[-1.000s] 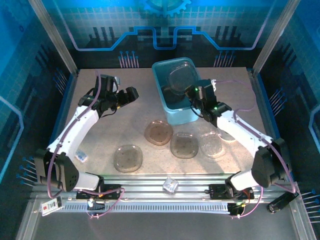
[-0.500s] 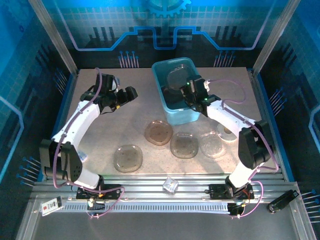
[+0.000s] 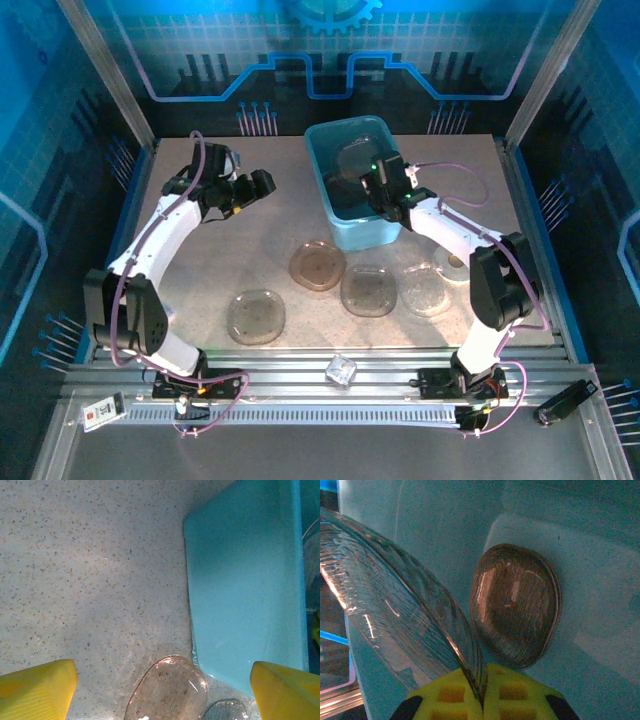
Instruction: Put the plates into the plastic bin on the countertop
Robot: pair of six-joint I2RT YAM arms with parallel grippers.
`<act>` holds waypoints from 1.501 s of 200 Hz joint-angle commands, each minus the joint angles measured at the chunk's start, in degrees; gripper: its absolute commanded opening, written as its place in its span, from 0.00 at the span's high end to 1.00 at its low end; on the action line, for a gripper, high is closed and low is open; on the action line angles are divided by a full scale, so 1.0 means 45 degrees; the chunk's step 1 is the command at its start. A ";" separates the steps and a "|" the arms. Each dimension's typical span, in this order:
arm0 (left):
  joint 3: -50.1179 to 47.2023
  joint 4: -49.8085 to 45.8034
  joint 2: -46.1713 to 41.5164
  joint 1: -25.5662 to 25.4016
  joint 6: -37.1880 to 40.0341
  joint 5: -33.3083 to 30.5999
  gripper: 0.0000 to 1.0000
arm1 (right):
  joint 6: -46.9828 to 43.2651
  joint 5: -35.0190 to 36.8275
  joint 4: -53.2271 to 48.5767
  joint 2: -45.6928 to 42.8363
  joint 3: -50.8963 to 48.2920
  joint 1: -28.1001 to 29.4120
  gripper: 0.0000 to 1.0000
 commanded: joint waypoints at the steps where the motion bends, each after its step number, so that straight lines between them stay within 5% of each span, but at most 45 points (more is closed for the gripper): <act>1: 0.0436 -0.0127 0.0294 0.0116 -0.0076 0.0643 0.10 | 0.0333 0.0031 -0.0600 0.0244 0.0420 -0.0139 1.00; 300: 0.4692 -0.1026 0.3397 -0.1669 0.0101 0.0213 0.10 | 0.1228 -0.0879 -0.3192 0.1732 0.3459 0.0354 1.00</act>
